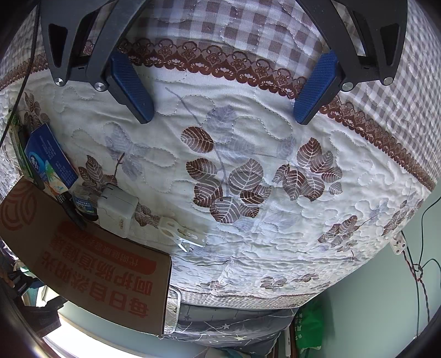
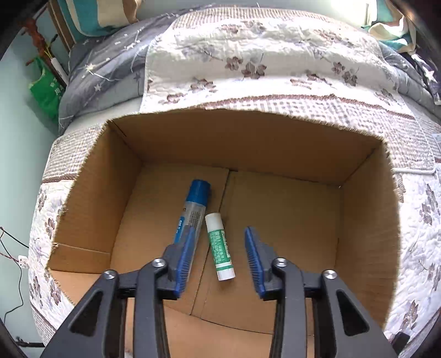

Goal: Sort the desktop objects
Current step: 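Grasp the green glue stick with the right tool and drop it into the box, then grasp the white charger with the left tool and place it in the box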

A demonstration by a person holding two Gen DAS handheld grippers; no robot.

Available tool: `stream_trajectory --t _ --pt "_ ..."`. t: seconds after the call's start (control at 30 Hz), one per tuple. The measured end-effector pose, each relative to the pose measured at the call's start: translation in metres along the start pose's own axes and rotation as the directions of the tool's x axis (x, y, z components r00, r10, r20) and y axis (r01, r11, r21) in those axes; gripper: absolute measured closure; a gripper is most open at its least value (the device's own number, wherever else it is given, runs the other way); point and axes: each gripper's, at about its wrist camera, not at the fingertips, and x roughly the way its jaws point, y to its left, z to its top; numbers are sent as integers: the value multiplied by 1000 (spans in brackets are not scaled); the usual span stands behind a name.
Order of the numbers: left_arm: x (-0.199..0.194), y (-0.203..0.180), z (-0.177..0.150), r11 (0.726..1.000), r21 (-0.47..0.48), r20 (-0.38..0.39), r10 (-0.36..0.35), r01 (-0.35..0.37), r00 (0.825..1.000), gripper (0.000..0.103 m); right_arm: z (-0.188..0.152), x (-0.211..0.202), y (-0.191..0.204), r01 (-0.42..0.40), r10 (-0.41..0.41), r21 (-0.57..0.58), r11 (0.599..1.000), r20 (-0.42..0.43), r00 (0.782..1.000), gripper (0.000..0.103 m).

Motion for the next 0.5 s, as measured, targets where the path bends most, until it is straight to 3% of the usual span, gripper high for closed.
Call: stream_trajectory --t 0.07,0.1,0.23,0.3,0.4,0.5 --pt "0 0 0 1000 1 0 1 -1 1000 0 -10 -42 3 -35 38 -39 999 72 997 50" --pt "0 0 0 1000 0 0 0 0 1000 0 -19 -65 6 -34 40 -62 998 108 993 42" --pt "0 -1 0 1000 0 -1 0 0 1000 0 -82 -146 16 46 -6 -176 983 225 974 16" --pt "0 -1 1 1000 1 -3 1 -1 1000 0 -122 -177 13 34 22 -212 977 256 966 15" --pt "0 1 2 1000 1 -6 0 0 1000 0 -181 -210 -4 6 38 -158 987 276 960 15" --pt "-1 -1 1 1000 12 -10 13 -13 1000 0 -230 -230 -23 42 -14 -89 995 292 956 15"
